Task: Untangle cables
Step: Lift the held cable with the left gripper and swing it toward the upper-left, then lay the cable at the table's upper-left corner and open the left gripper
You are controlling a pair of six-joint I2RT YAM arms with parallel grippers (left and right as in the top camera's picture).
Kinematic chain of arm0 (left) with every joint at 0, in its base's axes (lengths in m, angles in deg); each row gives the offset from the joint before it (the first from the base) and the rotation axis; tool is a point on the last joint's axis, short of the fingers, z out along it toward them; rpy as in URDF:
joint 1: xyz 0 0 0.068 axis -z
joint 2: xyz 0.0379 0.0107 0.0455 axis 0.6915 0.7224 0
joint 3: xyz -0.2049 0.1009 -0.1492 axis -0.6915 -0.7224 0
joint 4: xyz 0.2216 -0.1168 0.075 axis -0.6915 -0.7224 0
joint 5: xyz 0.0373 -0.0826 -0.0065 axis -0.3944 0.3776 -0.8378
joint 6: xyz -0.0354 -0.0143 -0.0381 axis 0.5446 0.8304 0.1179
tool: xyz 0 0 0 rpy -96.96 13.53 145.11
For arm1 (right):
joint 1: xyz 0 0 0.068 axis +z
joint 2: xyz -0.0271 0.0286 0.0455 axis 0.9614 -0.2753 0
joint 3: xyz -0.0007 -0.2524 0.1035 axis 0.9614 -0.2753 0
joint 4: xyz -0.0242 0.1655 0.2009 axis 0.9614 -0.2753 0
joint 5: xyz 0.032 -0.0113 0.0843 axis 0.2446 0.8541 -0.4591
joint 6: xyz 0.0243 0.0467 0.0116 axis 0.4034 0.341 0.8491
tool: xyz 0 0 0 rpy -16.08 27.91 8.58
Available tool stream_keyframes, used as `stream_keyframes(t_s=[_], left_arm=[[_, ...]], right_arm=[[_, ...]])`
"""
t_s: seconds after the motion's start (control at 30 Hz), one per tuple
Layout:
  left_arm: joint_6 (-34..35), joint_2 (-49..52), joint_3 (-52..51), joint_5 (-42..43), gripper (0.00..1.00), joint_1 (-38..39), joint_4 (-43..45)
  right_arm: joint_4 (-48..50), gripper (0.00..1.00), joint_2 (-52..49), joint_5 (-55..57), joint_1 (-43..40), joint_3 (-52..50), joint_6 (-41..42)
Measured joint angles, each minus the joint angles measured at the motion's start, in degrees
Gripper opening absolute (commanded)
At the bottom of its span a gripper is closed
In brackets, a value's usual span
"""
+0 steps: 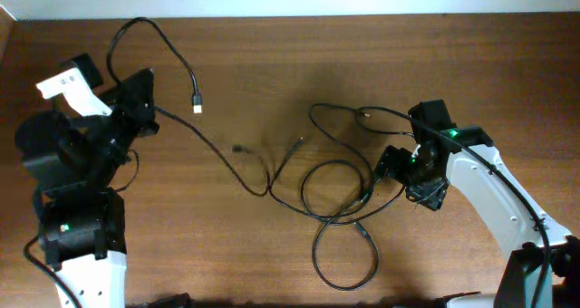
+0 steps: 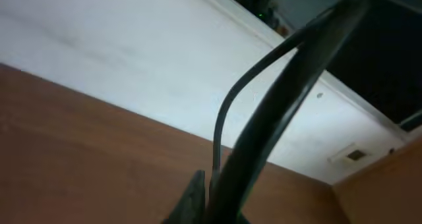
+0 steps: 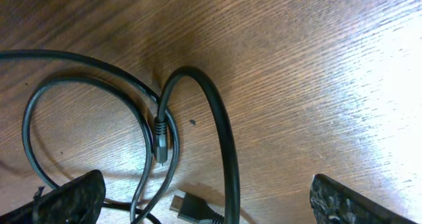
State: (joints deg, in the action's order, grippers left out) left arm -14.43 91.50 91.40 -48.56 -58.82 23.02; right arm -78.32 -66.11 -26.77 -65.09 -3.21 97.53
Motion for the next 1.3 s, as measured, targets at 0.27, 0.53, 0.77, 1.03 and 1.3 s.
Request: stream_keyframes(t_s=[0.27, 0.53, 0.77, 1.03, 1.3], left_arm=[[-10.9, 1.5, 0.2, -14.4, 0.00, 1.5, -9.0], [-16.7, 18.3, 27.5, -21.1, 0.00, 1.5, -34.0], [-30.1, 34.8, 39.4, -32.7, 0.00, -1.8, -3.0], [-15.9, 73.5, 39.9, -34.5, 0.00, -17.8, -8.0], [-14.6, 78.1, 61.7, -29.2, 0.00, -17.4, -13.0]], right_arm=[[0.0, 0.98, 0.0, 0.0, 0.0, 0.0, 0.0], [0.0, 0.98, 0.0, 0.0, 0.0, 0.0, 0.0], [0.1, 0.98, 0.0, 0.0, 0.0, 0.0, 0.0], [0.0, 0.98, 0.1, 0.2, 0.0, -0.1, 0.0], [0.0, 0.99, 0.1, 0.2, 0.0, -0.1, 0.0]])
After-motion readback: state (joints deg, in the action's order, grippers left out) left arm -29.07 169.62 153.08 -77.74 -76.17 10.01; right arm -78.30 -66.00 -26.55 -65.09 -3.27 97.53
